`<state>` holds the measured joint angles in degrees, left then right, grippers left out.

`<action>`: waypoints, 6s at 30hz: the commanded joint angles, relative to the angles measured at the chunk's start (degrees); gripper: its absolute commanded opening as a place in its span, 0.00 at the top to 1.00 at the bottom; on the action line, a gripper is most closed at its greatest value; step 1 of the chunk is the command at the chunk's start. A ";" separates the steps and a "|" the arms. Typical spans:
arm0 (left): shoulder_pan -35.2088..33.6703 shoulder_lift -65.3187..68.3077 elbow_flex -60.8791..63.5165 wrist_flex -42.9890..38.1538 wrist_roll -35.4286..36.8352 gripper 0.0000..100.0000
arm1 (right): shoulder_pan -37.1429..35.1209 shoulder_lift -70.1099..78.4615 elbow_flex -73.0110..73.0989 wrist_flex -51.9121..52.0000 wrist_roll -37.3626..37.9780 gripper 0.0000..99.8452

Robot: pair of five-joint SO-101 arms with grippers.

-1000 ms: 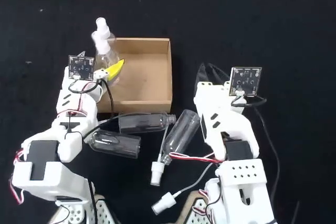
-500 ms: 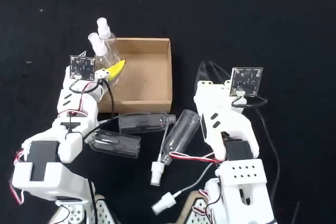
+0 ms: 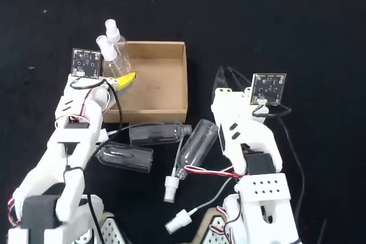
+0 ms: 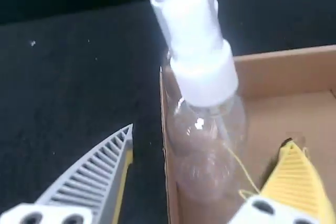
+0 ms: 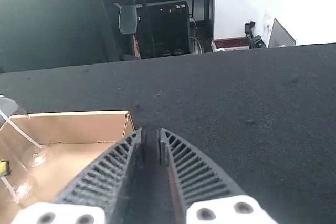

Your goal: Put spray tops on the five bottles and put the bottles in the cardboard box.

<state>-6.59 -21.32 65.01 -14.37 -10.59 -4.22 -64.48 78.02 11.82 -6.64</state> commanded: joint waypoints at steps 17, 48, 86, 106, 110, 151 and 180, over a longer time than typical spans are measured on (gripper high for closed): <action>-0.22 -16.09 -10.24 38.42 0.09 0.69 | -0.26 -0.92 0.48 -2.29 0.53 0.96; -18.24 -0.62 -19.56 42.46 6.15 0.73 | -0.35 -0.57 0.66 -1.93 0.53 0.96; -6.11 9.23 -18.24 43.16 8.97 0.93 | -0.62 -0.84 0.84 -2.29 0.53 0.96; -8.48 5.36 -18.86 47.38 8.70 0.93 | -0.62 -0.84 0.92 -2.29 0.53 0.96; -12.00 -2.99 -21.23 55.82 8.53 0.93 | -0.62 -0.84 1.01 -2.29 0.53 0.96; -48.48 -14.77 -15.25 66.46 18.29 0.72 | -52.66 25.54 -30.81 36.92 24.18 0.72; -49.10 -15.03 -15.25 66.64 17.93 0.72 | -57.85 69.58 -51.21 33.58 24.35 0.72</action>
<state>-55.21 -34.59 50.51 52.62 7.34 -61.80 4.44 30.90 46.73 17.45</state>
